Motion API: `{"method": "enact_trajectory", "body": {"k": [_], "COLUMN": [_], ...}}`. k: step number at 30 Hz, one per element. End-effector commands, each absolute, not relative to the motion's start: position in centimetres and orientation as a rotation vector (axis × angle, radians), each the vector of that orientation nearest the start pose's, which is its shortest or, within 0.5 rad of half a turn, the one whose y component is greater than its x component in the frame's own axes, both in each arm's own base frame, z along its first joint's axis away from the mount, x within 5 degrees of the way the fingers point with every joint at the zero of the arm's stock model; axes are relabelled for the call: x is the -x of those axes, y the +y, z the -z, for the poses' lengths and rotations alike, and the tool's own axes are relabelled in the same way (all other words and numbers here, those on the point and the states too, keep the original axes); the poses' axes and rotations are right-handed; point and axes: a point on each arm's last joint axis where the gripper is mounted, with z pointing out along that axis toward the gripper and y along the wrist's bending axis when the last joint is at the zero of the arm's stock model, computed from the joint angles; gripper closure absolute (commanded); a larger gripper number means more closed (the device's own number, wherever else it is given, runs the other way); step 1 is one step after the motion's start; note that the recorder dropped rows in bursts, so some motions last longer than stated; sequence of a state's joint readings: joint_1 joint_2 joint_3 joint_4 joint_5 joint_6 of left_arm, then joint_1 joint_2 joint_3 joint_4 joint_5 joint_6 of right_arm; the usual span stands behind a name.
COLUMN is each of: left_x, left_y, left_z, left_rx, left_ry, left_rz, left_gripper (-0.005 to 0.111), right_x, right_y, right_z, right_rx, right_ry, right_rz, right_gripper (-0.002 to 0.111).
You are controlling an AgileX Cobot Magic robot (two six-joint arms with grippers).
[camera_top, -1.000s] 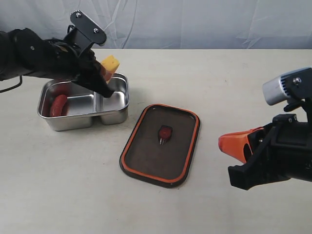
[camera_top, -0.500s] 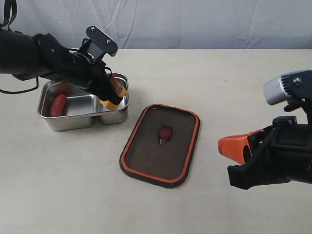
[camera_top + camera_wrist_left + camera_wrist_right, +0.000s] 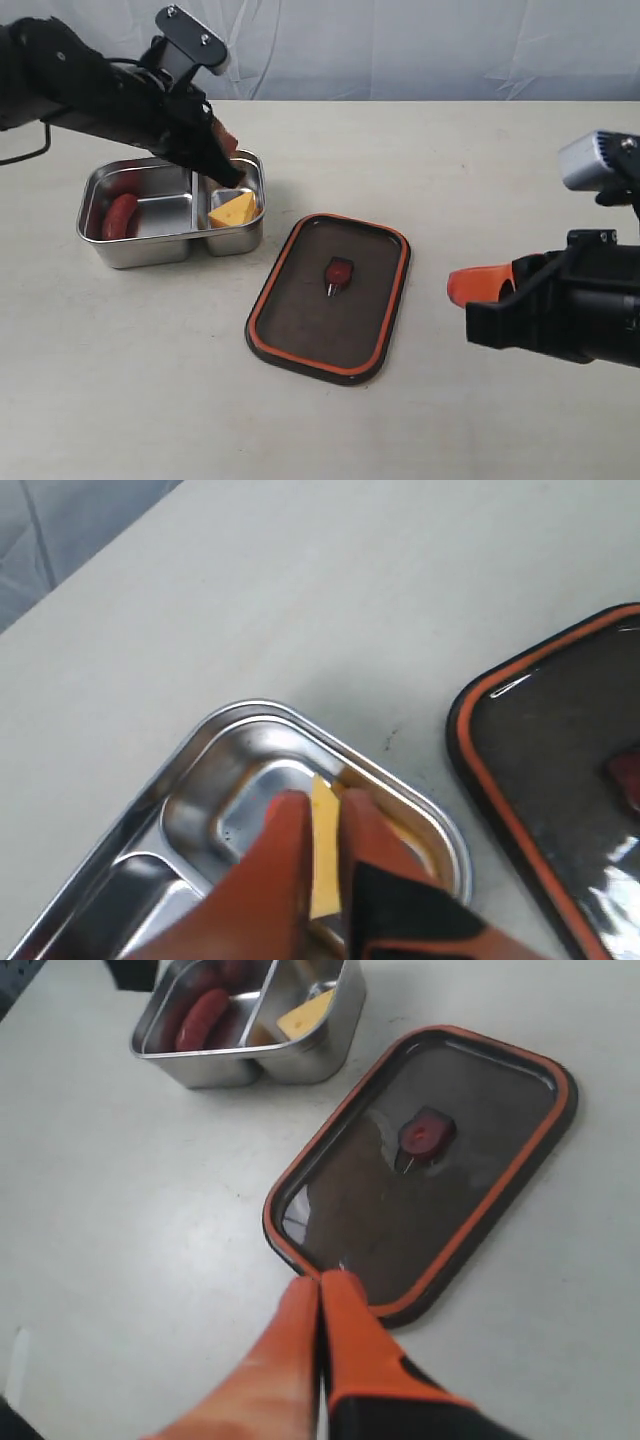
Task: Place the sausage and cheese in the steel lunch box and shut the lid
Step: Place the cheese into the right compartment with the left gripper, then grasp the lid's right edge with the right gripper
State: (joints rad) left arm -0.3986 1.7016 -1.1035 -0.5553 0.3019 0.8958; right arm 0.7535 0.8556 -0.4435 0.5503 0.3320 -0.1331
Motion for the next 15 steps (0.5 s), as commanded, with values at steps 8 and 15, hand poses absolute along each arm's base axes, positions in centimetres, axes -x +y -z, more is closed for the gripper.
{"method": "enact_trajectory", "body": {"k": [8, 15], "left_x": [-25.7, -22.4], "left_y": [-13.4, -12.1], "left_z": [-27.7, -25.1], "left_rx": [-0.613, -0.640], "left_ry": [2.357, 2.454], "left_rz": [0.495, 0.488], "left_gripper": [0.107, 0.107], "right_x": [-16.2, -22.7], "right_y": [10.1, 13.0], "right_z": [-25.9, -22.5], "right_rx": [0.247, 0.249], "right_ry": [2.416, 2.749], "right_rz": [-0.493, -0.349], "right_gripper": [0.109, 0.093]}}
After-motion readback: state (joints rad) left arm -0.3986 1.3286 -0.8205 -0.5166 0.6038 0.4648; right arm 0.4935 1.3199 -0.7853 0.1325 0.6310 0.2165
